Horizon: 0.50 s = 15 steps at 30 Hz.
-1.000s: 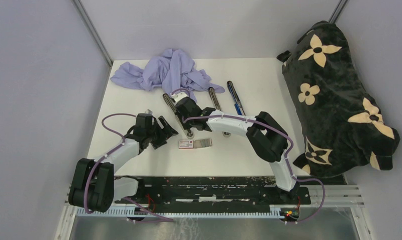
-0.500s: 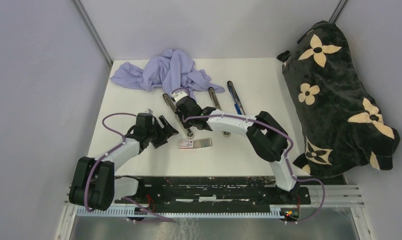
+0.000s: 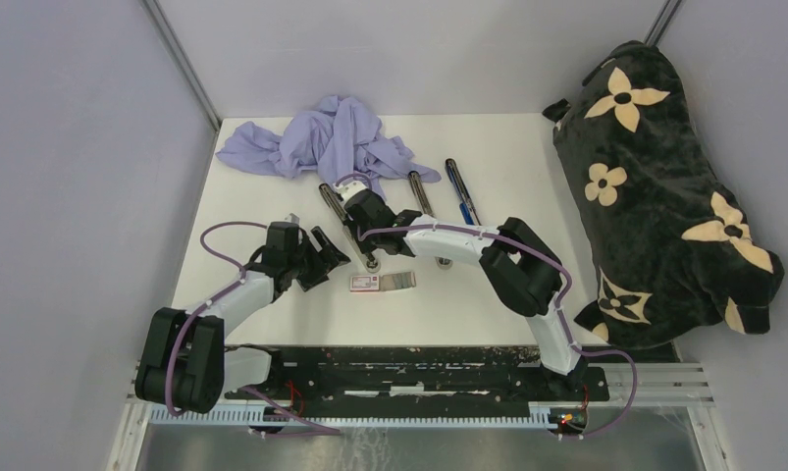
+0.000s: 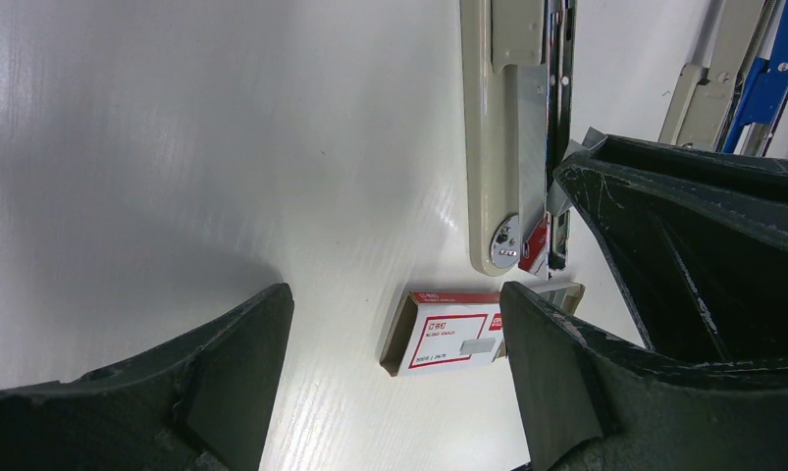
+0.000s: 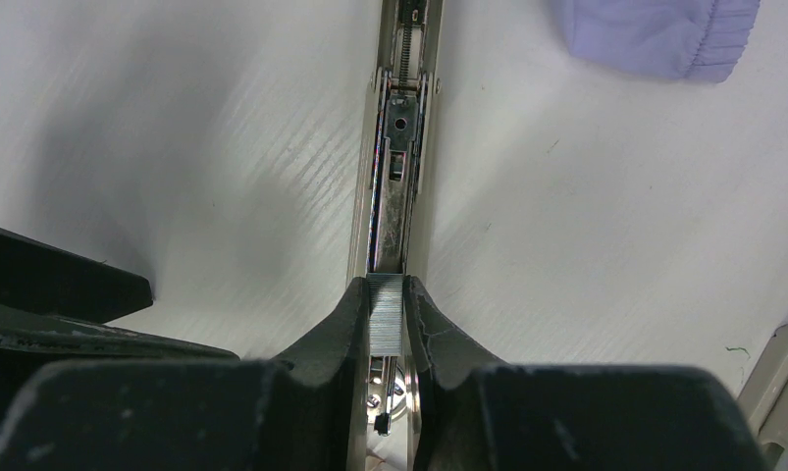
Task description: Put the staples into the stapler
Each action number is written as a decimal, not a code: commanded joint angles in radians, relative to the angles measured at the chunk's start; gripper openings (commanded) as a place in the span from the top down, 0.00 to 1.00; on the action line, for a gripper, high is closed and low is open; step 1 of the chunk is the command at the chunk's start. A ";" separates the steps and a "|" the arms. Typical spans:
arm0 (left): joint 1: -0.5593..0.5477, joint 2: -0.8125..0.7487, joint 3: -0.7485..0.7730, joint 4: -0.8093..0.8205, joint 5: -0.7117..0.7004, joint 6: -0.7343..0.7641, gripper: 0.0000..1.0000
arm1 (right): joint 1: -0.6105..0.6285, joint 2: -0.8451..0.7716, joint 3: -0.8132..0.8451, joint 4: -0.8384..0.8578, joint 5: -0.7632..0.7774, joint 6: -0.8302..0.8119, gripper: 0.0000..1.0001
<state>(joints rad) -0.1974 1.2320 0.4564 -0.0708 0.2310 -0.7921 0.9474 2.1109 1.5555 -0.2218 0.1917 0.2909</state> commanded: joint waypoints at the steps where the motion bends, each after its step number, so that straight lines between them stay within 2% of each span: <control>1: 0.006 0.002 0.003 0.003 0.008 -0.010 0.16 | -0.003 -0.034 0.028 0.038 0.009 0.002 0.93; 15: 0.006 -0.005 -0.002 0.010 0.012 -0.016 0.15 | -0.003 -0.060 0.007 0.059 -0.013 0.014 0.94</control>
<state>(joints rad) -0.1974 1.2320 0.4564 -0.0711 0.2321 -0.7921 0.9466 2.0953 1.5555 -0.2081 0.1909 0.2928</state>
